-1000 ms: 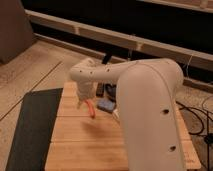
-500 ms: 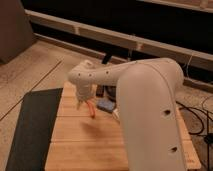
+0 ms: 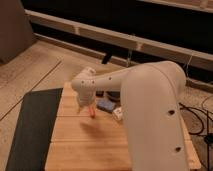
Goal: Drag the pepper across the table
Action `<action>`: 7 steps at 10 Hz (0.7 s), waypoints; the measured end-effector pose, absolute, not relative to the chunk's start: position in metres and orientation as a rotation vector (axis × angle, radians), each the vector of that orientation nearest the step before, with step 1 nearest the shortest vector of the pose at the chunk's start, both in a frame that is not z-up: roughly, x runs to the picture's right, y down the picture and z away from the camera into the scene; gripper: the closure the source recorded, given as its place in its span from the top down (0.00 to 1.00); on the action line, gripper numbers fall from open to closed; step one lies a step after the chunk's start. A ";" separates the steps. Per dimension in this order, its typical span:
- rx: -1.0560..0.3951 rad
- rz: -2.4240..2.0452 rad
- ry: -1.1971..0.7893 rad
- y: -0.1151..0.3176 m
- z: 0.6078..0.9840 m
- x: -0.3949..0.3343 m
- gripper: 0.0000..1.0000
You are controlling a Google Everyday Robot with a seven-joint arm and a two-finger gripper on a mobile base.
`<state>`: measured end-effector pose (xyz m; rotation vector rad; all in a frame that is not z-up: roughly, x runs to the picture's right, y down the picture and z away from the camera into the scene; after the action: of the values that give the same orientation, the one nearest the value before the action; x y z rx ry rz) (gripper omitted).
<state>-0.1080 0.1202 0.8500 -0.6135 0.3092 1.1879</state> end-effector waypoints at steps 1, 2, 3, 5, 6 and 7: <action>-0.606 1.199 0.323 0.120 0.854 -0.100 0.65; -0.599 1.208 0.339 0.120 0.861 -0.093 0.65; -0.604 1.207 0.344 0.122 0.864 -0.095 0.65; -0.629 1.204 0.354 0.130 0.875 -0.101 0.65; -0.647 1.208 0.354 0.133 0.881 -0.105 0.65; -0.660 1.203 0.352 0.135 0.886 -0.110 0.65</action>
<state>-0.1099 0.1355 0.8856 -0.6597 0.3522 1.2034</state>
